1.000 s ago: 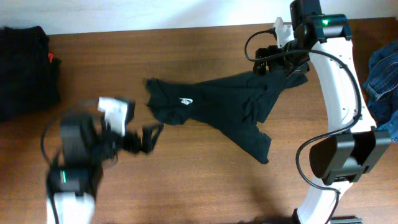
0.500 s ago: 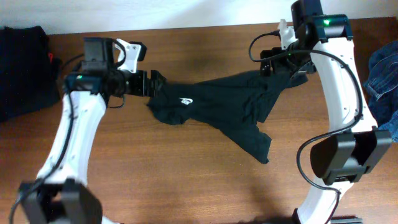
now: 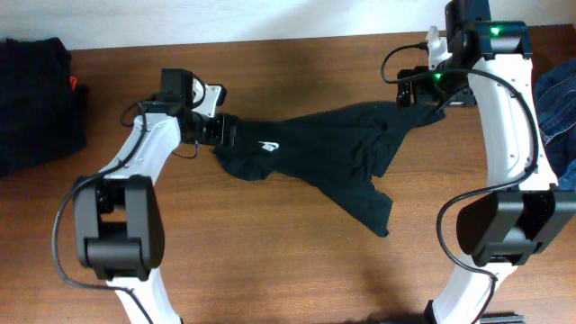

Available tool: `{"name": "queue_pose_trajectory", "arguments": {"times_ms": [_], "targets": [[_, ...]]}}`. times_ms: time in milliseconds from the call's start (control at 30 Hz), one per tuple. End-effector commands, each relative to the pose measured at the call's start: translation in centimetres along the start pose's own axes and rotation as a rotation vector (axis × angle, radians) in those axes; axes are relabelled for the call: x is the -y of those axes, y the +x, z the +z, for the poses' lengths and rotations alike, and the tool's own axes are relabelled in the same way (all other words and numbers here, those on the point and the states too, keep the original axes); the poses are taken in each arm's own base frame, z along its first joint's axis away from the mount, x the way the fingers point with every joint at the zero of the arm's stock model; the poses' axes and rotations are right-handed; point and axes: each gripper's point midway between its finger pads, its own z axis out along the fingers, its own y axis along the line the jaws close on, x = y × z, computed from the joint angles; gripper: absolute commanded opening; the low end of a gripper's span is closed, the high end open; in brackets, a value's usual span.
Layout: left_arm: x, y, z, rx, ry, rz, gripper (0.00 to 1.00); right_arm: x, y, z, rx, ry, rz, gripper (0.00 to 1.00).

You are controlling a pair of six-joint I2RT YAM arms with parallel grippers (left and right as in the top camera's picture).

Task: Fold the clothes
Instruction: 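Reach the left gripper to the shirt's left end and grasp it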

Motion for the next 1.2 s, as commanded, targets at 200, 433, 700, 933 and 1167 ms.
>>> {"name": "queue_pose_trajectory", "arguments": {"times_ms": [200,433,700,933,1167], "targets": [[-2.1,-0.8,1.5,0.02,-0.088,0.027,0.54,0.1,-0.1,-0.7,0.019,0.012,0.005,0.99],[-2.2,-2.0,1.4,0.07,-0.096,0.017,0.55,0.1,-0.1,-0.7,0.019,0.012,0.005,0.99],[-2.1,-2.5,1.6,0.091,-0.115,-0.049,0.56,0.1,-0.1,-0.7,0.019,0.012,0.005,0.99],[-2.2,-2.1,2.0,0.076,-0.189,-0.046,0.6,0.1,-0.1,-0.7,0.019,0.012,0.005,0.99],[-2.7,-1.3,2.1,0.054,-0.284,-0.085,0.61,0.1,-0.1,-0.7,0.019,0.012,0.005,0.99]]}}
